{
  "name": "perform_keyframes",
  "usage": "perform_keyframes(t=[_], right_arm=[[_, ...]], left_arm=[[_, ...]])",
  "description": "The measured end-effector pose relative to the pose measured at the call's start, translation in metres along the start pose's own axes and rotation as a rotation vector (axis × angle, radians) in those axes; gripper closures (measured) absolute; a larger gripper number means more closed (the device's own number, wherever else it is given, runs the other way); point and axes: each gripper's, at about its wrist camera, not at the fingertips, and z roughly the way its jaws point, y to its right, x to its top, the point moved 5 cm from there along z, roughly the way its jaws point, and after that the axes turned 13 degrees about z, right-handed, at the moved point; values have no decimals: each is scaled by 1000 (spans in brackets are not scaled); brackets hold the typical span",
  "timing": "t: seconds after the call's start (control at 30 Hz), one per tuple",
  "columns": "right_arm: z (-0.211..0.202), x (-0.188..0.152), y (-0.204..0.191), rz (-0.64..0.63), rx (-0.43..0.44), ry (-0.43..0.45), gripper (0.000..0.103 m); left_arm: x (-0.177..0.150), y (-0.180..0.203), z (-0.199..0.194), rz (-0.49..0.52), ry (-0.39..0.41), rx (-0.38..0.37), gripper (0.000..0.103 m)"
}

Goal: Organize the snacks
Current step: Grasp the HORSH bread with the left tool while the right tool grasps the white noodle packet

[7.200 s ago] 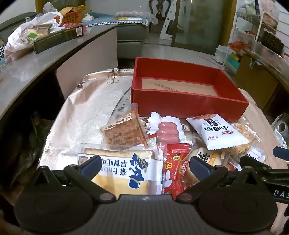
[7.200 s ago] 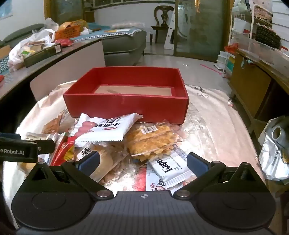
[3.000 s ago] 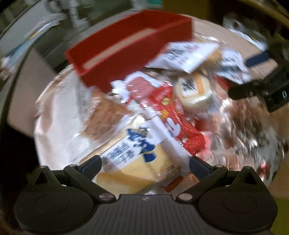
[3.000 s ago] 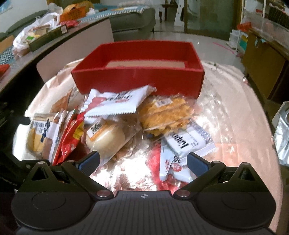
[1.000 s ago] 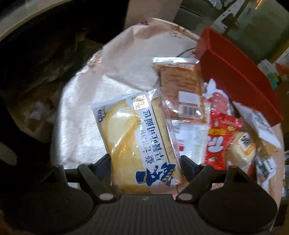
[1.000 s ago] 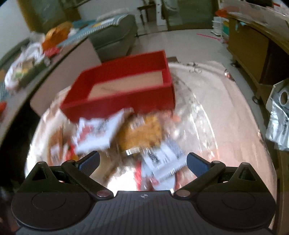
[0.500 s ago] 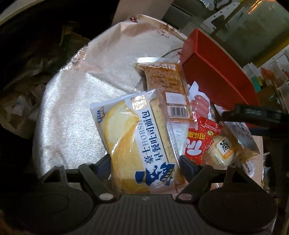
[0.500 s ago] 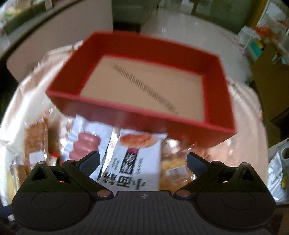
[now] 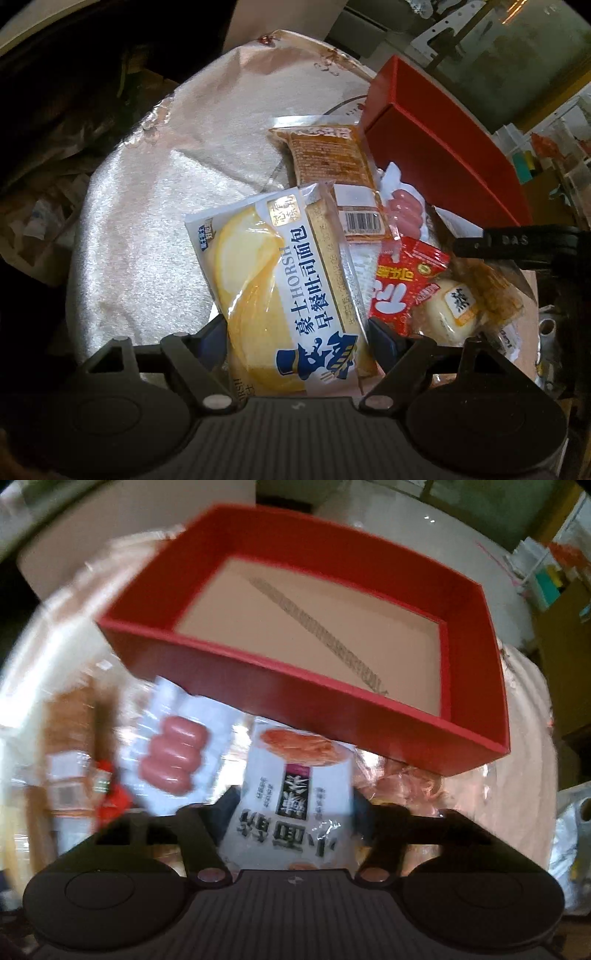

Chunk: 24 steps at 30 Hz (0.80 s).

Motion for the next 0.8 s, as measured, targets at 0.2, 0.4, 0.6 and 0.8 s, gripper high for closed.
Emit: perform_keyframes(t=[0.2,0.4,0.6,0.8], right_arm=[[-26,-30,13,1,42,55,43],[-58,-71,35,68,162,99,44],[-75,-113,42,132,283,117,45],[-80,-119,50,169,355,139,45]], left_arm=[[-6,0,-10,15,17,16,31],[-18,4,-25,56,40,38,31],[-27,22,-38,92,67,42,32],[-18,46,-49,162,83,84,32]])
